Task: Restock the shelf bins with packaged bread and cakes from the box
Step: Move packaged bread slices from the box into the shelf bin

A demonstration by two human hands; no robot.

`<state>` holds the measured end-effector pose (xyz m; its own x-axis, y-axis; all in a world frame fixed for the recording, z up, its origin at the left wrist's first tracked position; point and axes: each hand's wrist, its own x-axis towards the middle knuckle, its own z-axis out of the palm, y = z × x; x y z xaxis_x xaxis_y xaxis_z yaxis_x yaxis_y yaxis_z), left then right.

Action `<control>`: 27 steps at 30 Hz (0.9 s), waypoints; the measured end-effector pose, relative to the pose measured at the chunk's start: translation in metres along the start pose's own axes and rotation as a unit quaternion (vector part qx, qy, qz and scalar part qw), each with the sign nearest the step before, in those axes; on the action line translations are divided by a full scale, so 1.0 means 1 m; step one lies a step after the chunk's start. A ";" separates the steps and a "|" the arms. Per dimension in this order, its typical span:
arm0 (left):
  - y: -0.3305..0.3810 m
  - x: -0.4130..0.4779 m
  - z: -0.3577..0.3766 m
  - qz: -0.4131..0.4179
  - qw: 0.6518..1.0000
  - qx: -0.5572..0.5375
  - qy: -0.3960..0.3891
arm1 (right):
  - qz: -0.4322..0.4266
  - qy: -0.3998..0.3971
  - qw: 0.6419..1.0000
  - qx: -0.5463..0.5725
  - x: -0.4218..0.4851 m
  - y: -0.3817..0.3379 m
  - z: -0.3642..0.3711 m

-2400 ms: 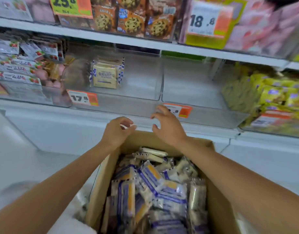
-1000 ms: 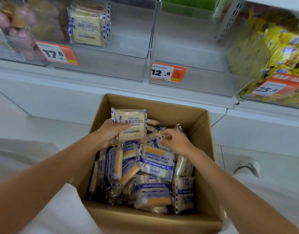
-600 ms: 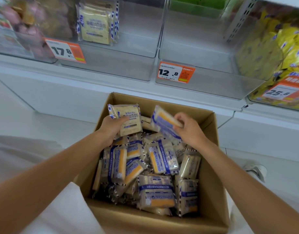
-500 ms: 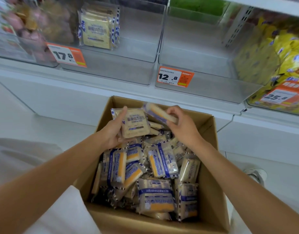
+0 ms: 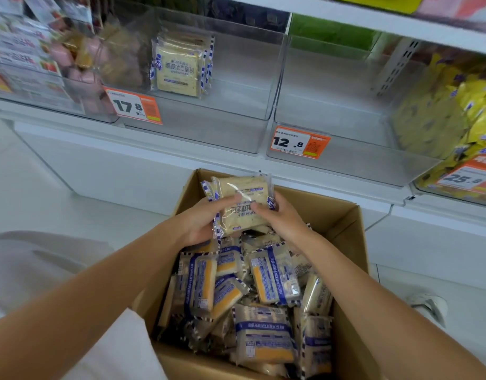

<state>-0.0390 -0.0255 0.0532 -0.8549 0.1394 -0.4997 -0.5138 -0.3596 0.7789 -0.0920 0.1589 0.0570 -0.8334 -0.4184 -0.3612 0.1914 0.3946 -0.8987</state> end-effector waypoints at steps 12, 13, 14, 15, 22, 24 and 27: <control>0.037 -0.029 -0.011 -0.003 0.999 0.020 0.028 | -0.068 0.118 0.989 -0.057 0.002 -0.046 -0.006; 0.039 -0.029 -0.012 -0.022 0.999 0.026 0.017 | -0.109 0.100 0.983 -0.107 0.000 -0.052 -0.006; 0.039 -0.028 -0.011 -0.039 0.999 0.033 0.001 | -0.143 0.074 0.976 -0.143 0.000 -0.055 -0.004; 0.039 -0.028 -0.008 -0.048 0.998 0.039 -0.018 | -0.168 0.046 0.971 -0.162 -0.001 -0.060 -0.001; 0.047 -0.026 -0.008 0.016 0.993 -0.109 -0.041 | -0.155 0.164 0.948 -0.222 0.004 -0.060 -0.003; 0.054 -0.027 -0.012 0.017 0.996 -0.068 -0.052 | -0.118 0.125 0.974 -0.148 0.006 -0.054 -0.001; 0.066 -0.032 -0.021 0.017 0.998 0.018 -0.057 | -0.129 0.142 0.973 -0.131 0.007 -0.054 0.006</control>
<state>-0.0434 -0.0733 0.1124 -0.8736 0.2320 -0.4278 -0.4846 -0.3331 0.8088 -0.1052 0.1298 0.1015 -0.9530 -0.3025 -0.0155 -0.1502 0.5164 -0.8431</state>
